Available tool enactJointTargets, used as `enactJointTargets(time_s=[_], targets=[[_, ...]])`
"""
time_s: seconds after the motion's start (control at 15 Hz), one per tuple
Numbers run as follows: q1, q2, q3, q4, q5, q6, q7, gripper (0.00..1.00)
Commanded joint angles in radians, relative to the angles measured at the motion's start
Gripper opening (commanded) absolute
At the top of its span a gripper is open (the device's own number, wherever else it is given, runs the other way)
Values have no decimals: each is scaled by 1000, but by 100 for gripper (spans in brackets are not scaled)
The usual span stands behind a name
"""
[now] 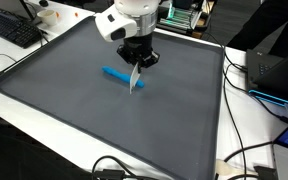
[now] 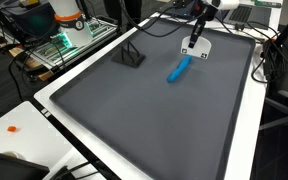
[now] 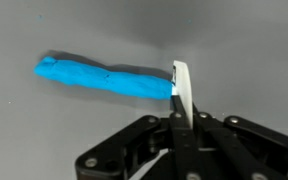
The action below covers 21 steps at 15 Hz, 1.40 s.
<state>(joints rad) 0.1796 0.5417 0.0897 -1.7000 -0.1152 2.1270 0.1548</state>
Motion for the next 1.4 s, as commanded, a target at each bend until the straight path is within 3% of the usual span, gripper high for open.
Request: enactJointTargets(time_s=[0.0, 1.33], targets=[[24, 38, -21, 34, -21, 4, 13, 1], [53, 84, -46, 24, -47, 24, 23, 1]])
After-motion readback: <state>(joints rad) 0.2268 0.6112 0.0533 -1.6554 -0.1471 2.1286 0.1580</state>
